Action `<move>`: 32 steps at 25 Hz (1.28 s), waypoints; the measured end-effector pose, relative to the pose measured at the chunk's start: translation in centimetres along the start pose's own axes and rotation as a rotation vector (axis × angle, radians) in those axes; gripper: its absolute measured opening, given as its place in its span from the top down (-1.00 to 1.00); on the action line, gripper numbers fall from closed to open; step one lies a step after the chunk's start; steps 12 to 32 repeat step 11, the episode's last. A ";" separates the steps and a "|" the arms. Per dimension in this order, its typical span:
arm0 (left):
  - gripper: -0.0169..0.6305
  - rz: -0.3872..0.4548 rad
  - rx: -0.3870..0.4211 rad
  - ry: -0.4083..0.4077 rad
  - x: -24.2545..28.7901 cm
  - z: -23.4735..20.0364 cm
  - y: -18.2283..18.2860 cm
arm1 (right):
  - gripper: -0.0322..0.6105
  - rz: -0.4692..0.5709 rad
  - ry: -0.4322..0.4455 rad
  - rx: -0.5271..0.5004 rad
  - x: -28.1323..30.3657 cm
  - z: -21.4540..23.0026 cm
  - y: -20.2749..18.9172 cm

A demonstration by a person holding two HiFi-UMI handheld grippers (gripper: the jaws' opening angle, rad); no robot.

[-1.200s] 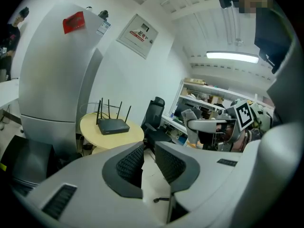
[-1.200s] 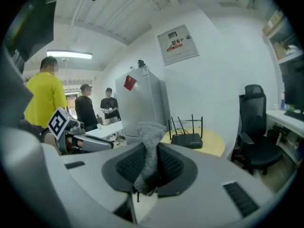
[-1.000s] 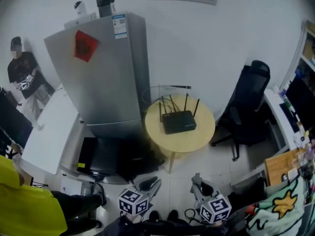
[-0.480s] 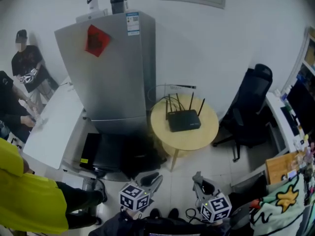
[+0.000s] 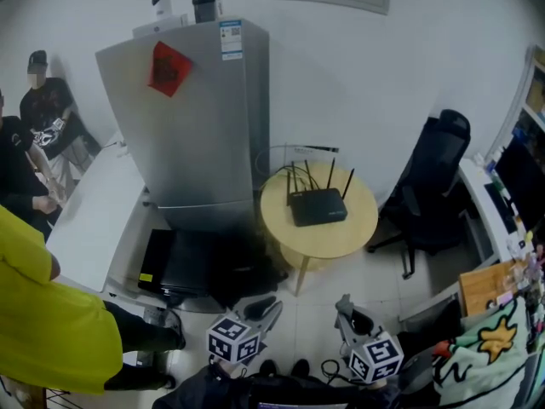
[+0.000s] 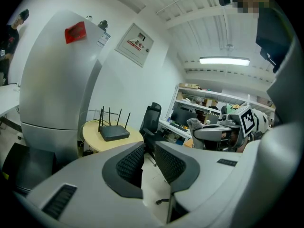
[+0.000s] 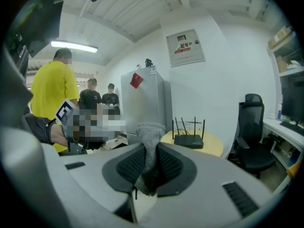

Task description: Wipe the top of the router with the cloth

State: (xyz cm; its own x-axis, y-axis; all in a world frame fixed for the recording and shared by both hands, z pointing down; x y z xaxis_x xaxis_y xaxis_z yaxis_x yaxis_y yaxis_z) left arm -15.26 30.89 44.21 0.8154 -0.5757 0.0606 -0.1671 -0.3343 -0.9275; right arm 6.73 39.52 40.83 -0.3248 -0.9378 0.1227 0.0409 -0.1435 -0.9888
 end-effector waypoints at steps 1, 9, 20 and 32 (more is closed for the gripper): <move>0.76 0.001 0.001 -0.001 0.1 0.1 0.0 | 0.67 0.002 0.001 -0.002 0.0 0.0 0.0; 0.76 -0.003 0.001 -0.005 0.3 0.2 0.0 | 0.67 0.002 0.000 0.001 -0.1 0.1 0.0; 0.76 -0.004 0.001 -0.003 0.3 0.1 -0.1 | 0.67 0.001 0.003 0.003 -0.1 0.1 -0.1; 0.76 -0.004 0.001 -0.003 0.3 0.1 -0.1 | 0.67 0.001 0.003 0.003 -0.1 0.1 -0.1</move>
Point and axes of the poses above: the fingertips, and each gripper's own axes: x forward along the fingers, z to its right, y out of its top, the point moved 7 cm from there along -x, backward along the fingers, and after that the axes turned 15 degrees about z, right-handed, at the moved point
